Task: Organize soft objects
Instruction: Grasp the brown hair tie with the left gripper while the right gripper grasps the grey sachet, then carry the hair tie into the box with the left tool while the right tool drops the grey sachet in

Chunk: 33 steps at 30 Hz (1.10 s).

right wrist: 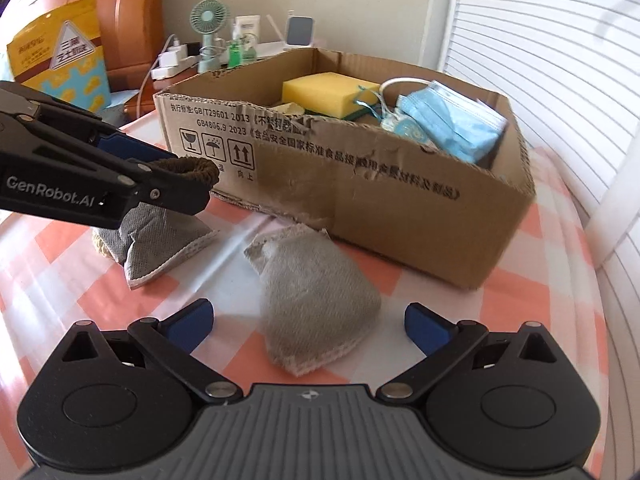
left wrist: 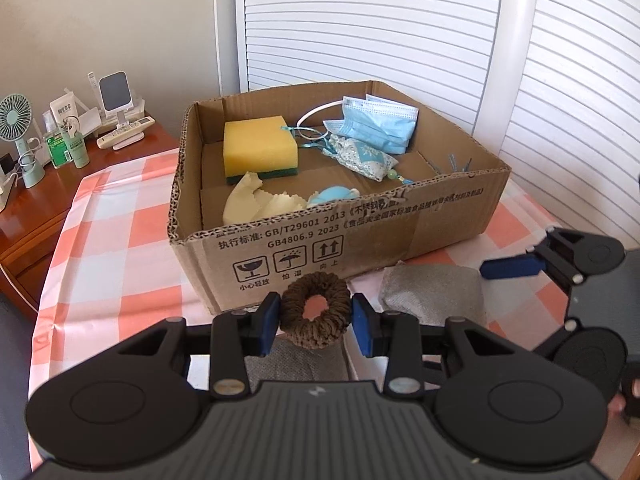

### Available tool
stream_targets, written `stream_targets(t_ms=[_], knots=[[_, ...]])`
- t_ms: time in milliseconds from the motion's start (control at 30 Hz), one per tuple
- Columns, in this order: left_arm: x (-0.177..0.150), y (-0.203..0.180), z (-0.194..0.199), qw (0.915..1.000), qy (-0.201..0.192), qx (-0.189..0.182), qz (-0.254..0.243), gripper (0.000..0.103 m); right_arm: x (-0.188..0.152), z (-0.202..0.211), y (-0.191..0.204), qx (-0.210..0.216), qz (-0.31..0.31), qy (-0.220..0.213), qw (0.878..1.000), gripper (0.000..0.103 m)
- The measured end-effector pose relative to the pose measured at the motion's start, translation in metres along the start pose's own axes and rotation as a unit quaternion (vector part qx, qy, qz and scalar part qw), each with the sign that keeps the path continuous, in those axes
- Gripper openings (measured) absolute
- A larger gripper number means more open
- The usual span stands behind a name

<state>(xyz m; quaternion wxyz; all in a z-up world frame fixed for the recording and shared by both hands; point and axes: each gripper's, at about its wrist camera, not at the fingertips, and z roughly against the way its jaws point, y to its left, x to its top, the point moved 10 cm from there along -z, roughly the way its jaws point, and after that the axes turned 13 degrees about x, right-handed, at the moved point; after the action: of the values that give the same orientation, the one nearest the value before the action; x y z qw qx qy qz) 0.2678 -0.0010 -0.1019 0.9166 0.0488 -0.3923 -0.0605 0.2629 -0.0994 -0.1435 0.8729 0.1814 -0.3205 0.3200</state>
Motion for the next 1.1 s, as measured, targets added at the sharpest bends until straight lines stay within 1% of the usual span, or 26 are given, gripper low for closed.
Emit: stream_targets(t_ms=[100, 167, 233, 267, 333, 400, 467, 600, 667, 733, 833, 933, 1100], knots=[[-0.001, 0.002, -0.001, 1.0000, 0.002, -0.001, 0.001, 0.037, 0.007, -0.007, -0.003, 0.025, 0.004, -0.002, 1.000, 0.103], [-0.001, 0.002, -0.001, 1.0000, 0.004, 0.000, 0.001, 0.037, 0.007, -0.007, 0.001, 0.038, 0.012, 0.006, 0.999, 0.103], [-0.001, 0.002, -0.001, 1.0000, 0.004, 0.000, 0.001, 0.037, 0.005, -0.005, 0.012, 0.066, 0.023, 0.011, 0.997, 0.103], [-0.002, 0.002, -0.001, 1.0000, 0.004, 0.000, 0.000, 0.037, 0.004, -0.004, 0.015, 0.069, 0.029, 0.012, 0.997, 0.103], [-0.002, 0.002, 0.000, 1.0000, 0.004, 0.000, -0.004, 0.037, 0.004, -0.004, 0.016, 0.061, 0.032, 0.009, 0.998, 0.103], [-0.002, 0.002, -0.001, 1.0000, 0.005, -0.001, -0.007, 0.037, 0.006, -0.005, 0.014, 0.056, 0.027, 0.002, 0.998, 0.100], [-0.003, 0.001, 0.000, 0.9999, 0.007, -0.004, -0.010, 0.037, 0.009, -0.004, 0.010, 0.049, 0.026, -0.002, 0.998, 0.091], [-0.003, 0.001, 0.002, 0.9998, 0.008, -0.008, -0.017, 0.037, 0.012, -0.001, 0.006, 0.036, 0.027, 0.001, 0.999, 0.078], [-0.003, 0.001, 0.004, 0.9997, 0.008, -0.012, -0.017, 0.037, 0.011, 0.001, 0.007, 0.036, 0.028, 0.001, 0.999, 0.066], [-0.004, 0.002, 0.006, 0.9997, 0.009, -0.014, -0.017, 0.037, 0.011, 0.003, 0.007, 0.031, 0.028, 0.001, 0.999, 0.058], [-0.006, 0.002, 0.008, 0.9996, 0.011, -0.017, -0.021, 0.037, 0.010, 0.007, 0.009, 0.023, 0.026, 0.001, 0.999, 0.053], [-0.007, 0.001, 0.013, 0.9994, 0.011, -0.020, -0.026, 0.037, 0.012, 0.011, 0.011, 0.023, 0.021, 0.001, 1.000, 0.048], [-0.009, 0.005, 0.026, 0.9992, 0.005, -0.020, -0.033, 0.037, 0.013, 0.026, 0.017, 0.022, 0.020, -0.005, 1.000, 0.047]])
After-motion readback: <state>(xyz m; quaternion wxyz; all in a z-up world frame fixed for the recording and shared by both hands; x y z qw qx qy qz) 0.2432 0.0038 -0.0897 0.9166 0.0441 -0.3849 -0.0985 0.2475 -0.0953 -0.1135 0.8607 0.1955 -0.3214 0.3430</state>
